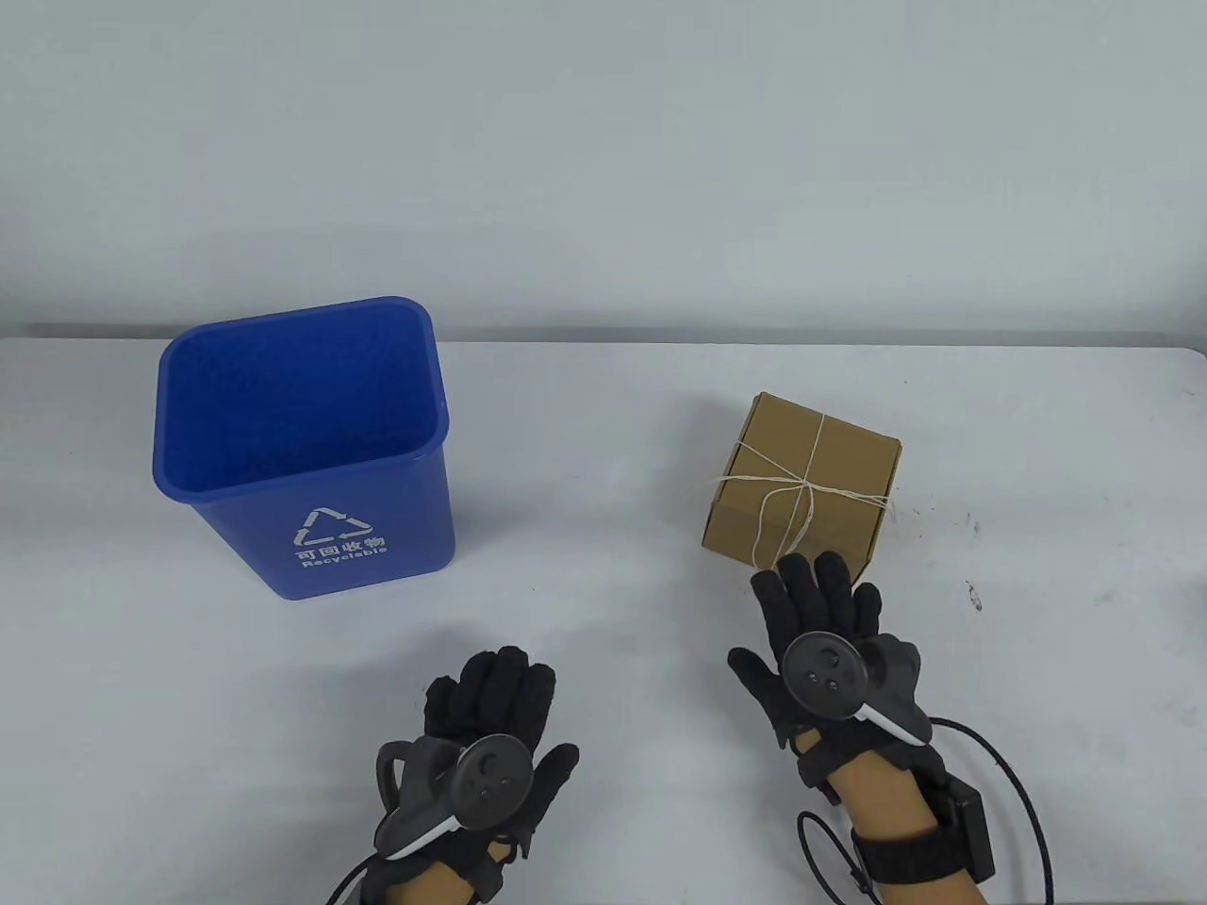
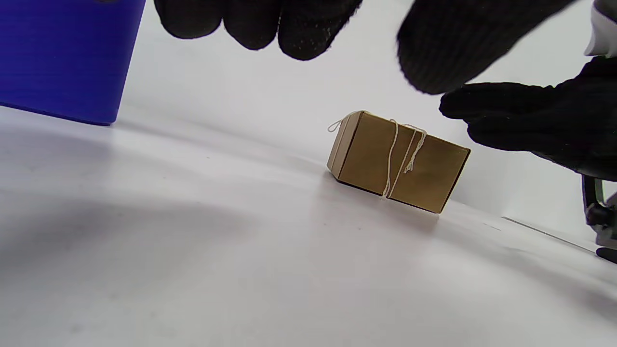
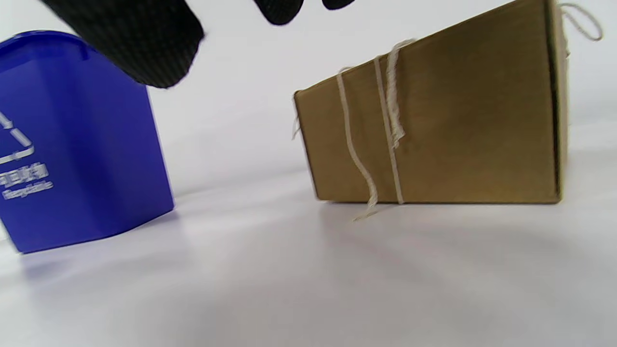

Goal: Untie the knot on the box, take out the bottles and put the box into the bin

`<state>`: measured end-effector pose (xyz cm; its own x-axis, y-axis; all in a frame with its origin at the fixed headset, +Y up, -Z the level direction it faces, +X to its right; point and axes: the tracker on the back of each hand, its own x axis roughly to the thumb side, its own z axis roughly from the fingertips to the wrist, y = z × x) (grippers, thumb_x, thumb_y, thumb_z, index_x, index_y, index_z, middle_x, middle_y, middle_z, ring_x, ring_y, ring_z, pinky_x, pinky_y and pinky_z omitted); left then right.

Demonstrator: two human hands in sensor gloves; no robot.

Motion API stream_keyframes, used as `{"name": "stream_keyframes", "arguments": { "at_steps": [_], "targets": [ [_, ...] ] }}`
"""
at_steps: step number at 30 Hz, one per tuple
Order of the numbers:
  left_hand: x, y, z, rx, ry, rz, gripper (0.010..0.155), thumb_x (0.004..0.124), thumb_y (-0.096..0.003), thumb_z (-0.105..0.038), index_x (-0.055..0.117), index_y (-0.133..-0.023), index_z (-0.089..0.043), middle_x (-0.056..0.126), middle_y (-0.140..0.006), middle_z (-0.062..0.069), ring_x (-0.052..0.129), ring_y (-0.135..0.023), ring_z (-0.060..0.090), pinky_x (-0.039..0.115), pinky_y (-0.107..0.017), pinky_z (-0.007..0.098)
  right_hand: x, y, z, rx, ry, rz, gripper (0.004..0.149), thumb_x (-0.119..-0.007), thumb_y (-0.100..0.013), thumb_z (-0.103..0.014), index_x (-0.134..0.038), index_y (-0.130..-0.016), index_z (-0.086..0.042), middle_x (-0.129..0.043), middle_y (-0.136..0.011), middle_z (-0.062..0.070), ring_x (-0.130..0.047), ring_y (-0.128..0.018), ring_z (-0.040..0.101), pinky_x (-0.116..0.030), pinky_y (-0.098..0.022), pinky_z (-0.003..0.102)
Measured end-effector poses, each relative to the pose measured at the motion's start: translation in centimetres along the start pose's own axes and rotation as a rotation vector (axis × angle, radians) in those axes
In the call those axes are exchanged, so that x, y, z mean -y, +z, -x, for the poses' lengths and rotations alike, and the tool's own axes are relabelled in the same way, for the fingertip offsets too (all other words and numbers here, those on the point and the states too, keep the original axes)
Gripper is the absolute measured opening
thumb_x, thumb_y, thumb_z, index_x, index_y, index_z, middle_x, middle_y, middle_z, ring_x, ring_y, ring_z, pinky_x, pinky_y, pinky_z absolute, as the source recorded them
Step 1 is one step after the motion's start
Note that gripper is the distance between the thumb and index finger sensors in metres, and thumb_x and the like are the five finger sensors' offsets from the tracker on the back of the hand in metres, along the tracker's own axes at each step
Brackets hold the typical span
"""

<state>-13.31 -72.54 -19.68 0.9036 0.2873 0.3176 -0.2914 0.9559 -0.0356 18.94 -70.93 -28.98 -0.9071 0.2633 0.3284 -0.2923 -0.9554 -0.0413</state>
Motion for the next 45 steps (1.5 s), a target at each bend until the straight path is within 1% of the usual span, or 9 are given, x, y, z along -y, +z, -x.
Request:
{"name": "stream_keyframes", "arguments": {
  "at_steps": [6,15,21,32,34,35,37,41,45],
  "targets": [
    [0.2,-0.5,0.4,-0.018,0.006,0.018,0.083,0.071,-0.0495,-0.057,0.042,-0.115,-0.015,0.036,-0.118,0.017,0.040,-0.108,0.055,0.035,-0.070,0.081,0.5,-2.2,2.7,-0.062,0.006,0.007,0.083,-0.068,-0.050,-0.053,-0.023,-0.106,-0.012,-0.010,-0.110,0.017,-0.007,-0.097,0.058,-0.012,-0.057,0.078],
    [0.3,-0.8,0.6,-0.032,0.014,0.030,0.083,0.071,-0.0496,-0.057,0.041,-0.116,-0.015,0.036,-0.118,0.017,0.041,-0.108,0.055,0.035,-0.070,0.081,1.3,-4.0,6.4,-0.139,-0.025,0.033,0.084,-0.070,-0.050,-0.053,-0.023,-0.106,-0.012,-0.010,-0.110,0.017,-0.009,-0.097,0.059,-0.014,-0.058,0.078],
    [0.4,-0.8,0.6,-0.026,0.014,0.033,0.083,0.071,-0.0496,-0.056,0.042,-0.115,-0.015,0.036,-0.118,0.017,0.041,-0.108,0.054,0.035,-0.070,0.081,1.6,-4.9,8.0,-0.183,0.000,0.039,0.091,-0.078,-0.047,-0.053,-0.023,-0.105,-0.010,-0.010,-0.110,0.017,-0.012,-0.098,0.058,-0.019,-0.060,0.077],
    [0.5,-0.8,0.6,-0.030,0.016,0.046,0.083,0.071,-0.0495,-0.056,0.042,-0.115,-0.015,0.037,-0.118,0.017,0.042,-0.108,0.054,0.037,-0.070,0.080,1.3,-7.5,9.8,-0.220,0.014,-0.065,0.102,-0.080,-0.044,-0.058,-0.013,-0.105,-0.013,0.001,-0.108,0.015,-0.013,-0.097,0.062,-0.027,-0.061,0.080],
    [0.4,-0.8,0.6,-0.031,0.022,0.042,0.083,0.071,-0.0495,-0.056,0.042,-0.115,-0.015,0.037,-0.118,0.017,0.043,-0.108,0.054,0.037,-0.070,0.080,0.6,-7.9,10.4,-0.243,0.000,-0.099,0.101,-0.080,-0.043,-0.059,-0.014,-0.105,-0.015,0.000,-0.108,0.015,-0.016,-0.097,0.064,-0.030,-0.060,0.081],
    [0.4,-0.8,0.7,-0.032,0.027,0.040,0.083,0.071,-0.0496,-0.056,0.042,-0.115,-0.015,0.037,-0.118,0.018,0.043,-0.108,0.054,0.037,-0.070,0.080,0.4,-8.0,10.7,-0.262,-0.033,-0.130,0.102,-0.079,-0.044,-0.060,-0.009,-0.105,-0.018,0.004,-0.108,0.014,-0.020,-0.097,0.065,-0.033,-0.061,0.081],
    [0.4,-0.9,0.7,-0.031,0.034,0.042,0.083,0.071,-0.0496,-0.056,0.042,-0.115,-0.015,0.037,-0.118,0.017,0.043,-0.107,0.054,0.037,-0.070,0.080,0.2,-8.3,10.9,-0.266,-0.108,-0.097,0.100,-0.082,-0.043,-0.058,-0.013,-0.105,-0.020,0.003,-0.108,0.013,-0.030,-0.098,0.064,-0.037,-0.061,0.080],
    [0.4,-1.0,0.4,-0.020,0.033,0.051,0.083,0.071,-0.0496,-0.056,0.042,-0.115,-0.015,0.037,-0.118,0.017,0.044,-0.107,0.054,0.038,-0.070,0.080,0.6,-8.8,10.9,-0.276,-0.023,-0.169,0.101,-0.080,-0.044,-0.060,-0.008,-0.104,-0.022,0.005,-0.107,0.011,-0.039,-0.099,0.059,-0.042,-0.064,0.075],
    [0.4,-0.9,0.3,-0.013,0.035,0.050,0.083,0.071,-0.0497,-0.056,0.042,-0.115,-0.014,0.037,-0.118,0.017,0.044,-0.107,0.054,0.038,-0.070,0.080,0.6,-9.2,11.0,-0.297,-0.016,-0.197,0.101,-0.079,-0.043,-0.061,-0.006,-0.104,-0.025,0.007,-0.107,0.010,-0.047,-0.097,0.057,-0.047,-0.064,0.071]
  ]
}}
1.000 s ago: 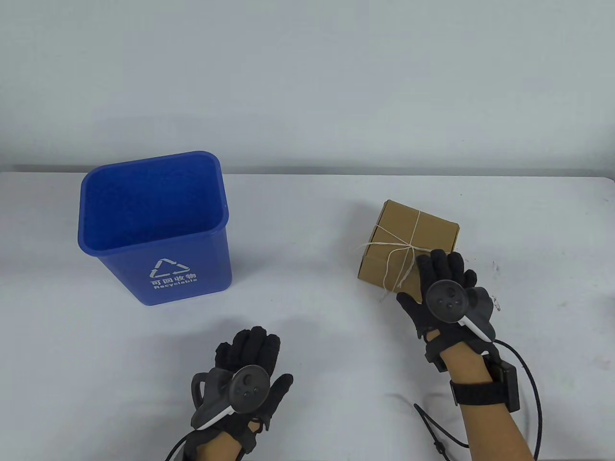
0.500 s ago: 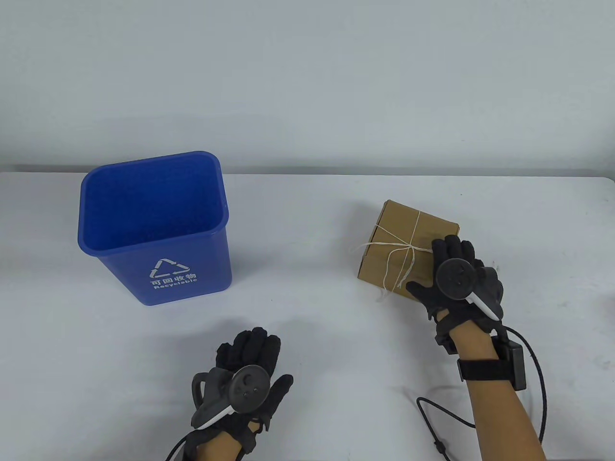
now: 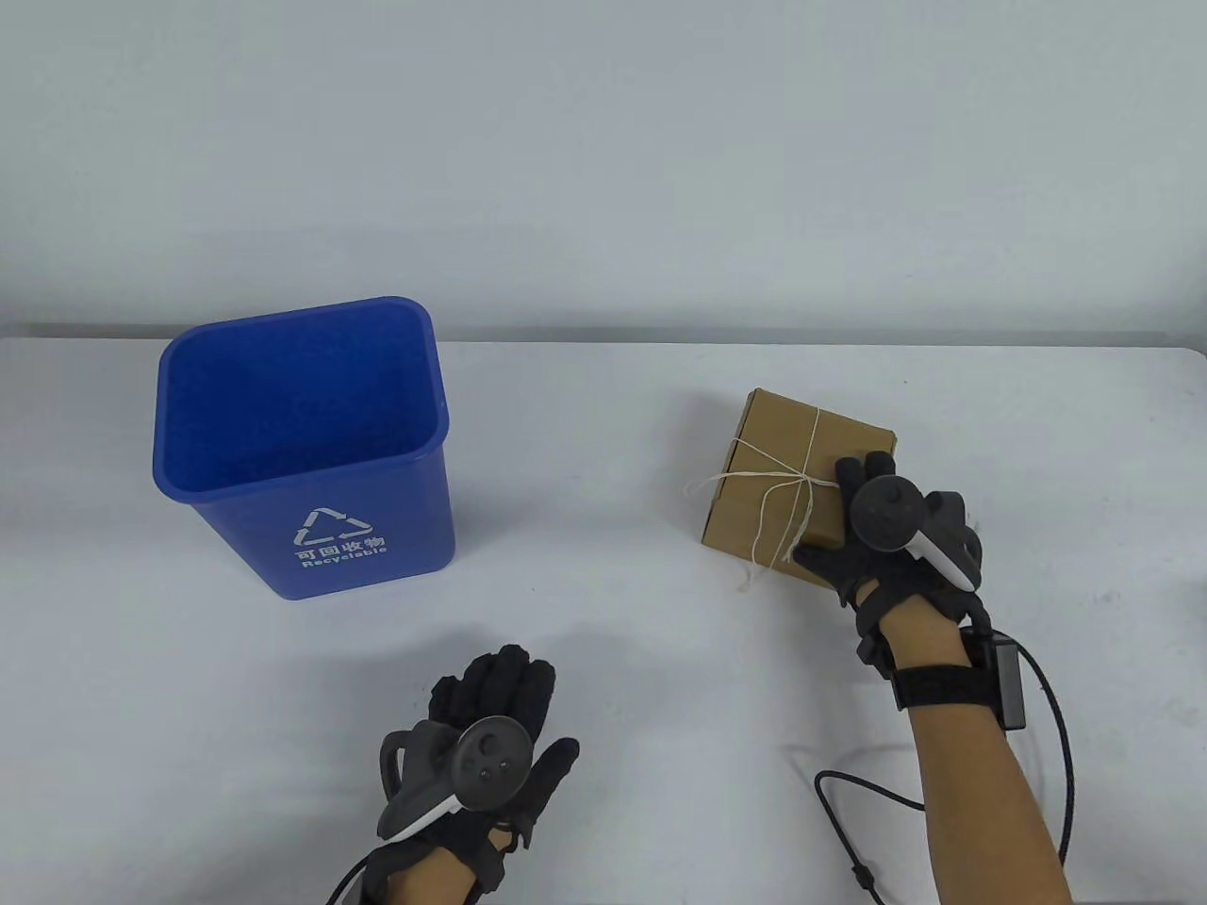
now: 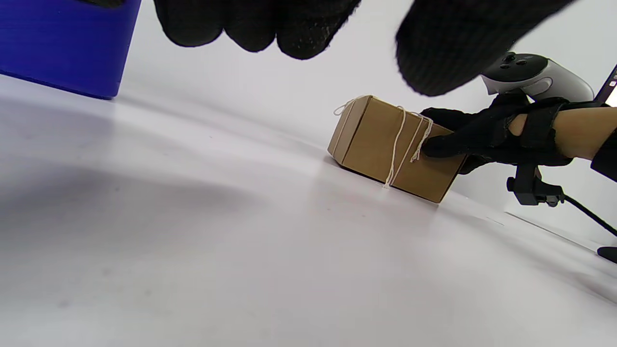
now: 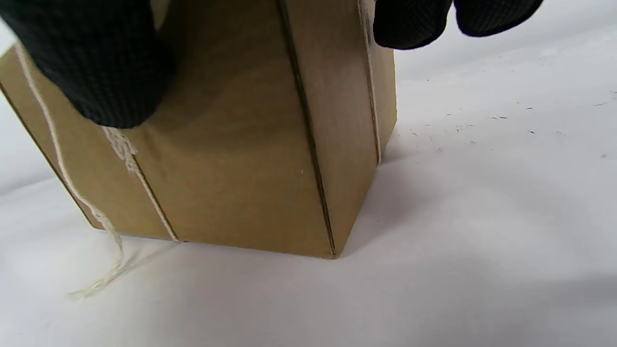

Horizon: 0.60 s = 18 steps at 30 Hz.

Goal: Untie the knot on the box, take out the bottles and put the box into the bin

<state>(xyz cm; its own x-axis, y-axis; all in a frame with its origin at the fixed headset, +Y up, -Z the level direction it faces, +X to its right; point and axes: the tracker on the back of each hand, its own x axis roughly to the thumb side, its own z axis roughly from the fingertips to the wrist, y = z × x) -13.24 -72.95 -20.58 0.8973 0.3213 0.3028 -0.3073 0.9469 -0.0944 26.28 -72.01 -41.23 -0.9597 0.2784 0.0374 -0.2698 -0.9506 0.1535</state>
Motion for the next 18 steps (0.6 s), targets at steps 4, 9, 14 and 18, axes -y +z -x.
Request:
{"name": "stream_keyframes", "arguments": {
  "at_steps": [4,9,14,18],
  "targets": [
    [-0.1,0.2,0.1,0.000,0.010,-0.006,0.083,0.071,-0.0495,-0.056,0.042,-0.115,-0.014,0.037,-0.117,0.020,0.044,-0.107,0.054,0.038,-0.070,0.080,0.0,-0.1,-0.5,-0.036,0.061,-0.026,0.102,-0.078,-0.044,-0.061,-0.002,-0.102,-0.027,0.009,-0.105,0.011,-0.058,-0.093,0.053,-0.055,-0.063,0.067],
    [-0.1,0.3,0.1,0.004,0.017,-0.009,0.083,0.071,-0.0497,-0.056,0.042,-0.115,-0.014,0.037,-0.117,0.020,0.045,-0.107,0.054,0.038,-0.070,0.080,0.1,-0.1,-1.1,-0.075,0.137,-0.075,0.102,-0.075,-0.044,-0.062,0.003,-0.100,-0.029,0.011,-0.104,0.011,-0.074,-0.081,0.040,-0.065,-0.058,0.058],
    [-0.1,0.3,0.1,0.010,0.024,-0.005,0.083,0.071,-0.0496,-0.056,0.042,-0.115,-0.014,0.037,-0.117,0.021,0.046,-0.107,0.054,0.039,-0.070,0.080,0.0,0.0,-1.4,-0.078,0.163,-0.074,0.101,-0.074,-0.044,-0.063,0.003,-0.099,-0.028,0.010,-0.103,0.011,-0.081,-0.067,0.028,-0.069,-0.054,0.054],
    [-0.1,0.3,0.1,0.015,0.029,-0.003,0.083,0.071,-0.0497,-0.056,0.042,-0.115,-0.014,0.038,-0.117,0.020,0.046,-0.107,0.054,0.039,-0.070,0.079,-0.1,0.2,-1.6,-0.083,0.192,-0.075,0.102,-0.074,-0.044,-0.063,0.004,-0.099,-0.027,0.010,-0.103,0.012,-0.082,-0.063,0.026,-0.070,-0.053,0.054]
  ]
}}
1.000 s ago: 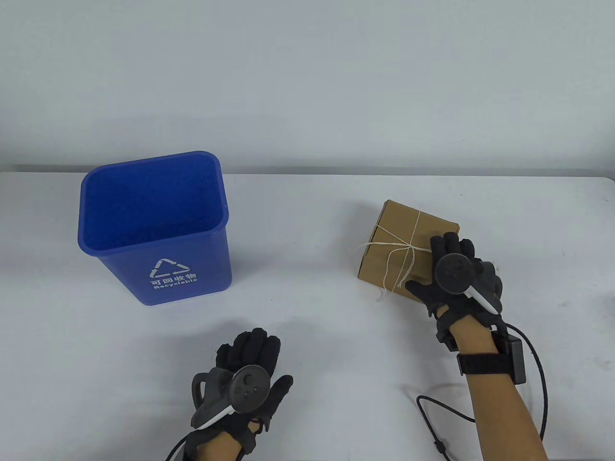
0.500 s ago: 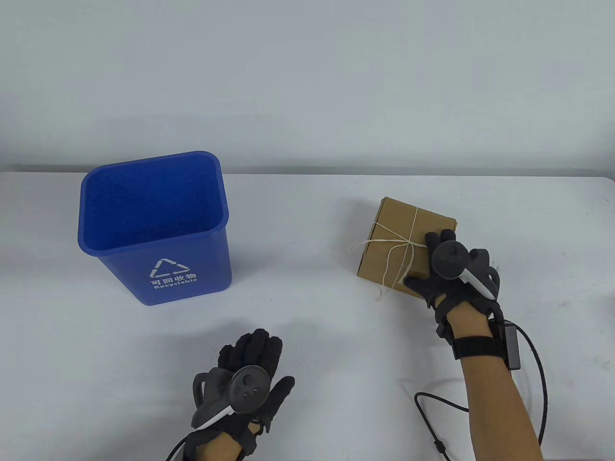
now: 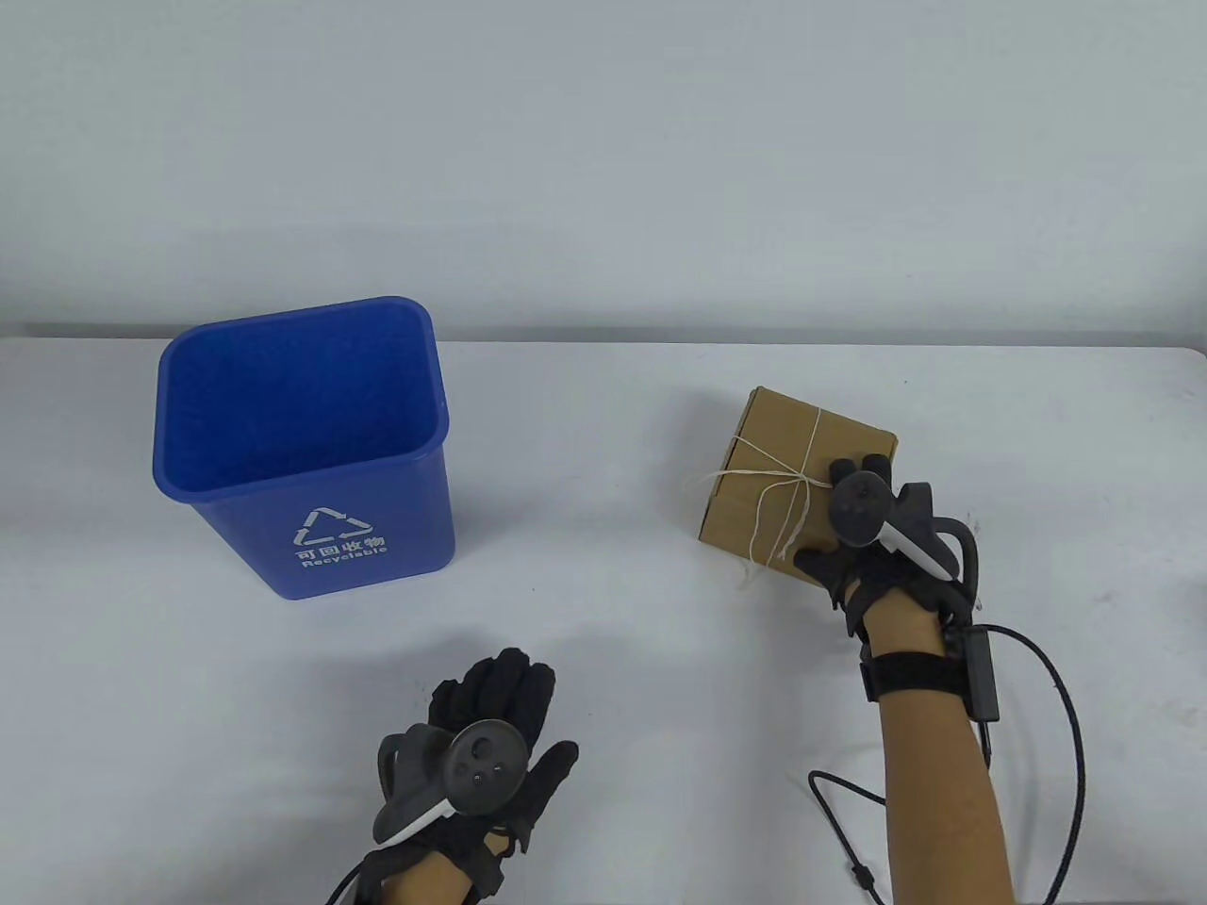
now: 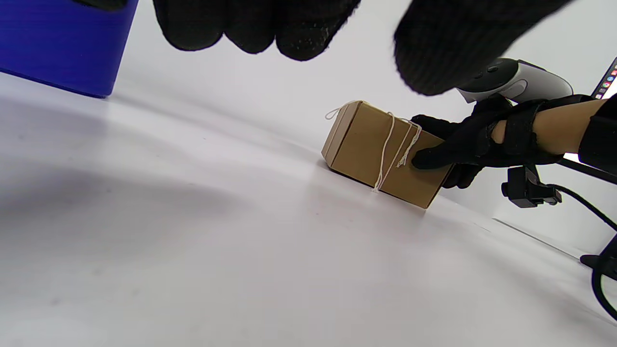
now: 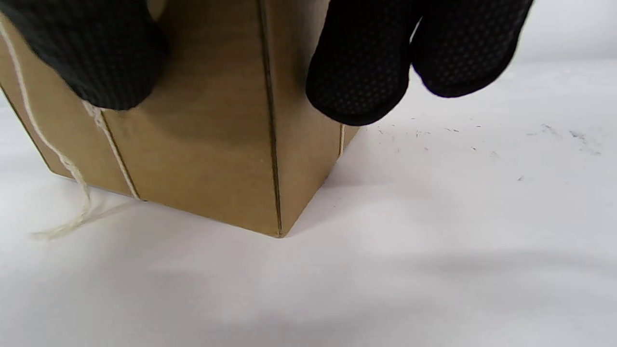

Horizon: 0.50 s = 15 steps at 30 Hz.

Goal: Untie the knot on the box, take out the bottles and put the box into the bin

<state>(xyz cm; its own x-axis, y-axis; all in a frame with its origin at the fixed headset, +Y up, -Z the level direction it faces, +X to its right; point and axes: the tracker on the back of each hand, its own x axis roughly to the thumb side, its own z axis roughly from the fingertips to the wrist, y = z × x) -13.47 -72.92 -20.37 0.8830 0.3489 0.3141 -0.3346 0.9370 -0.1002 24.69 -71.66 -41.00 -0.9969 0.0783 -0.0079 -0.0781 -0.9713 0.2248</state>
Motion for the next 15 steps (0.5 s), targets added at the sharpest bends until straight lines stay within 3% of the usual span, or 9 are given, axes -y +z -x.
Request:
{"name": "stream_keyframes", "arguments": {
  "at_steps": [10,15],
  "targets": [
    [0.1,0.1,0.0,0.010,0.011,0.000,0.082,0.071,-0.0497,-0.056,0.043,-0.115,-0.014,0.039,-0.117,0.020,0.048,-0.106,0.054,0.040,-0.070,0.079,-0.4,1.3,-0.9,0.028,0.044,0.017,0.102,-0.073,-0.044,-0.063,0.004,-0.099,-0.026,0.008,-0.104,0.014,-0.083,-0.060,0.024,-0.070,-0.054,0.054],
    [0.1,0.1,0.0,0.009,0.013,0.003,0.082,0.071,-0.0497,-0.055,0.044,-0.115,-0.014,0.040,-0.117,0.020,0.049,-0.106,0.054,0.040,-0.070,0.079,-0.7,2.1,-1.3,0.049,0.046,0.031,0.102,-0.073,-0.044,-0.062,0.003,-0.100,-0.024,0.007,-0.104,0.015,-0.081,-0.073,0.031,-0.066,-0.059,0.058]
  ]
}}
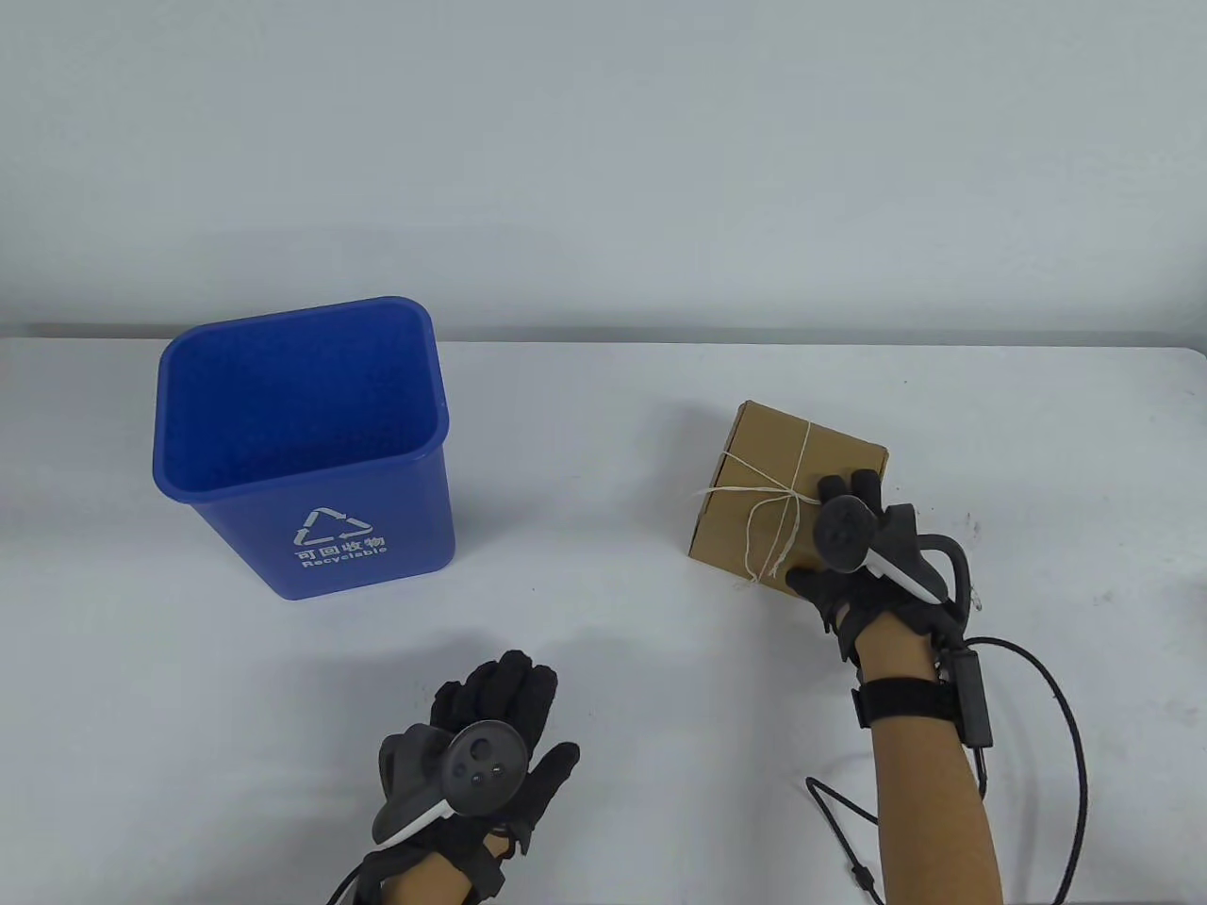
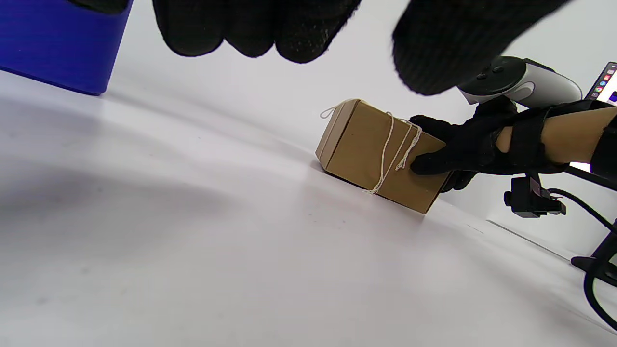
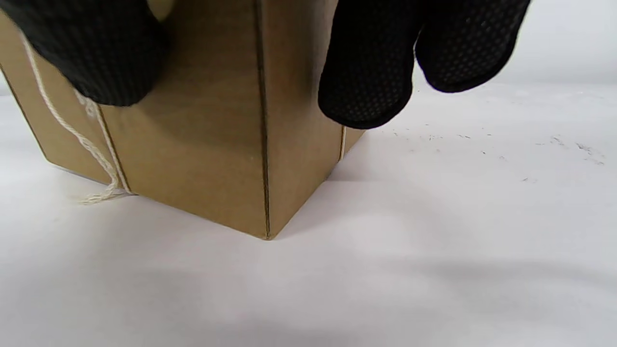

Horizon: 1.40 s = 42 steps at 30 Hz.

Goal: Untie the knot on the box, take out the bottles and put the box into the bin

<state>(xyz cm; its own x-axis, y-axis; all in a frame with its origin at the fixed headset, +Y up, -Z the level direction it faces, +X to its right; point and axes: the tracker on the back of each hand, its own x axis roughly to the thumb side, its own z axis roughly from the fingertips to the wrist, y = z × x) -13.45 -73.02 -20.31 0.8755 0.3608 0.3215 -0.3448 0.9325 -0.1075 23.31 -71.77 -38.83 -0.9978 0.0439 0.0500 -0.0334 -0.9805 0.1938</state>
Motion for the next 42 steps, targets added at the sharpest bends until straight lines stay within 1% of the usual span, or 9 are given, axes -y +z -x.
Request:
{"name": "stream_keyframes", "arguments": {
  "at_steps": [2,3,4,10,14,18,26,37,42],
  "targets": [
    [0.0,0.0,0.0,-0.002,0.000,0.004,0.081,0.071,-0.0498,-0.055,0.044,-0.115,-0.014,0.040,-0.117,0.020,0.049,-0.106,0.053,0.040,-0.070,0.079,-0.1,0.3,-0.3,0.008,0.009,0.004,0.102,-0.073,-0.044,-0.062,0.003,-0.100,-0.024,0.007,-0.104,0.015,-0.078,-0.082,0.034,-0.064,-0.061,0.059],
    [0.0,0.0,0.0,-0.003,0.000,0.005,0.081,0.071,-0.0497,-0.055,0.044,-0.114,-0.014,0.040,-0.117,0.017,0.050,-0.106,0.054,0.040,-0.070,0.079,-0.1,0.4,-0.4,0.011,0.010,0.005,0.102,-0.073,-0.044,-0.062,0.003,-0.100,-0.024,0.007,-0.104,0.016,-0.077,-0.085,0.036,-0.064,-0.061,0.060],
    [0.0,0.0,0.0,-0.004,0.001,0.006,0.081,0.071,-0.0498,-0.055,0.044,-0.114,-0.014,0.040,-0.117,0.020,0.050,-0.106,0.053,0.040,-0.070,0.079,-0.1,0.6,-0.5,0.014,0.012,0.008,0.102,-0.073,-0.044,-0.062,0.003,-0.100,-0.023,0.007,-0.104,0.016,-0.076,-0.087,0.036,-0.064,-0.062,0.060],
    [0.1,-0.1,0.2,-0.014,0.007,0.015,0.081,0.071,-0.0498,-0.055,0.045,-0.114,-0.013,0.041,-0.116,0.020,0.050,-0.105,0.053,0.041,-0.070,0.079,-0.4,1.4,-1.3,0.033,0.025,0.026,0.102,-0.073,-0.044,-0.062,0.001,-0.100,-0.021,0.005,-0.104,0.018,-0.069,-0.093,0.042,-0.061,-0.064,0.061],
    [0.1,-0.1,0.2,-0.016,0.009,0.025,0.081,0.071,-0.0499,-0.054,0.045,-0.114,-0.013,0.041,-0.116,0.020,0.050,-0.105,0.053,0.040,-0.070,0.079,-0.5,1.9,-1.7,0.042,0.026,0.029,0.102,-0.073,-0.044,-0.062,0.001,-0.100,-0.020,0.004,-0.104,0.019,-0.063,-0.096,0.045,-0.056,-0.065,0.064],
    [0.1,-0.1,0.2,-0.015,0.013,0.030,0.080,0.071,-0.0500,-0.054,0.045,-0.114,-0.013,0.042,-0.116,0.021,0.051,-0.105,0.054,0.041,-0.070,0.079,-0.7,2.5,-2.3,0.053,0.025,0.031,0.101,-0.073,-0.044,-0.062,0.001,-0.100,-0.020,0.004,-0.104,0.020,-0.059,-0.096,0.047,-0.053,-0.066,0.065],
    [0.2,-0.2,0.2,-0.020,0.014,0.050,0.080,0.071,-0.0500,-0.054,0.046,-0.114,-0.013,0.042,-0.116,0.020,0.051,-0.105,0.053,0.041,-0.069,0.079,-1.1,3.9,-4.0,0.107,0.033,0.032,0.101,-0.073,-0.044,-0.061,0.000,-0.100,-0.019,0.004,-0.104,0.020,-0.059,-0.096,0.048,-0.052,-0.066,0.065],
    [-0.1,-0.1,0.2,-0.019,0.012,0.014,0.079,0.071,-0.0499,-0.053,0.047,-0.113,-0.013,0.043,-0.116,0.020,0.051,-0.105,0.053,0.041,-0.069,0.079,-1.7,6.0,-5.9,0.226,0.039,0.036,0.101,-0.073,-0.045,-0.060,0.000,-0.101,-0.019,0.004,-0.104,0.020,-0.059,-0.096,0.049,-0.053,-0.065,0.066],
    [-0.1,0.0,0.2,-0.016,0.008,0.006,0.079,0.071,-0.0499,-0.053,0.047,-0.113,-0.013,0.043,-0.116,0.021,0.051,-0.105,0.054,0.041,-0.070,0.079,-2.1,7.0,-7.1,0.286,0.007,0.045,0.100,-0.074,-0.045,-0.060,-0.001,-0.101,-0.020,0.004,-0.104,0.019,-0.059,-0.095,0.050,-0.053,-0.065,0.066]
  ]
}}
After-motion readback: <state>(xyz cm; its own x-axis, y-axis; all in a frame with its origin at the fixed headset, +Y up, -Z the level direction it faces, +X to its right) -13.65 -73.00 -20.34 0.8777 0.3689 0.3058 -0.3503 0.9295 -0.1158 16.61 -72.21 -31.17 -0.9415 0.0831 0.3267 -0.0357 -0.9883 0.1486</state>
